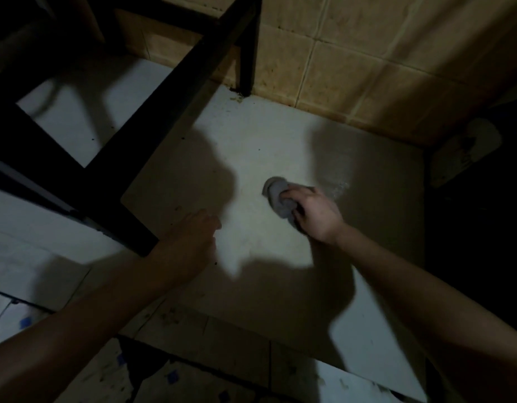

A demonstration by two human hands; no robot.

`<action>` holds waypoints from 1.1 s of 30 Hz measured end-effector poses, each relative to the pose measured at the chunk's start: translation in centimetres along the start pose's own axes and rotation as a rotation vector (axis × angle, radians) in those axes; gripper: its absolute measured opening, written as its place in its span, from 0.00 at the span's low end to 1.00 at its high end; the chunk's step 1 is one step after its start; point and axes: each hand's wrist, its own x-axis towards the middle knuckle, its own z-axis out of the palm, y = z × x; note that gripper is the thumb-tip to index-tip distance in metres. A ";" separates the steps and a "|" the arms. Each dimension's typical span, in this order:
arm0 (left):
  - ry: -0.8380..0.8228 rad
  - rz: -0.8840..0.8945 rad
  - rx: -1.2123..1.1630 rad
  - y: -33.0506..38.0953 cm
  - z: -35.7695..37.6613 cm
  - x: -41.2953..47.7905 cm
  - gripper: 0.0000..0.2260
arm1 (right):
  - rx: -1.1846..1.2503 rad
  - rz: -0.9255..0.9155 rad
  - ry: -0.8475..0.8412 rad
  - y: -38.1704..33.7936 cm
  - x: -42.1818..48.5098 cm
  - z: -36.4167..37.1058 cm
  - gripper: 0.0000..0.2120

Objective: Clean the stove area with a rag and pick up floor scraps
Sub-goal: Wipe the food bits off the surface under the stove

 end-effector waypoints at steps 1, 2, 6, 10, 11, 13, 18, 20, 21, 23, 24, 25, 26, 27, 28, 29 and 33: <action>-0.005 0.011 0.023 -0.1 0.0 0.0 0.14 | 0.021 0.049 0.032 1.1 0.5 -0.2 0.19; -0.009 0.016 0.054 -0.1 -0.1 -0.1 0.13 | 0.055 0.098 0.071 2.3 0.9 -0.2 0.17; -0.018 0.045 0.097 -0.5 -0.2 -0.1 0.14 | 0.230 0.301 0.171 5.5 1.6 -0.1 0.14; 0.147 0.103 0.136 0.0 -0.8 -0.1 0.09 | 0.157 0.233 0.128 4.6 -0.1 0.3 0.15; 0.154 0.116 0.125 0.1 -0.8 -0.1 0.09 | 0.110 0.206 0.112 3.8 -1.1 0.4 0.16; 0.099 0.087 0.064 0.3 -0.6 0.1 0.11 | 0.022 0.158 0.075 2.1 -3.5 0.5 0.17; 0.067 0.014 -0.027 1.2 -0.1 0.5 0.14 | -0.111 -0.013 -0.099 -2.2 -8.6 0.9 0.23; 0.092 0.009 -0.042 1.7 0.2 0.5 0.14 | -0.146 -0.055 -0.169 -3.1 -9.8 1.4 0.23; 0.099 0.020 -0.049 1.9 0.3 0.5 0.14 | -0.156 -0.078 -0.193 -3.3 -10.3 1.5 0.22; 0.111 0.049 -0.054 2.0 0.5 0.5 0.14 | -0.155 -0.115 -0.232 -3.1 -10.5 1.3 0.22; 0.115 0.051 -0.068 2.0 0.5 0.5 0.13 | -0.154 -0.126 -0.229 -2.8 -10.4 1.1 0.23; 0.112 0.050 -0.076 1.9 0.5 0.4 0.13 | -0.151 -0.125 -0.207 -2.4 -10.2 1.0 0.23; 0.114 0.054 -0.072 1.8 0.4 0.2 0.12 | -0.141 -0.107 -0.168 -1.8 -9.9 0.8 0.23; 0.112 0.061 -0.059 1.6 0.4 0.0 0.12 | -0.120 -0.071 -0.123 -1.1 -9.4 0.7 0.23; 0.110 0.069 -0.049 1.4 0.3 -0.3 0.12 | -0.090 -0.024 -0.078 -0.4 -8.8 0.6 0.23; 0.110 0.064 -0.050 1.3 0.2 -0.4 0.13 | -0.044 0.028 -0.036 0.4 -8.2 0.5 0.22; 0.037 0.028 0.013 0.8 -0.5 -1.0 0.14 | 0.229 0.293 0.161 3.3 -4.1 0.4 0.14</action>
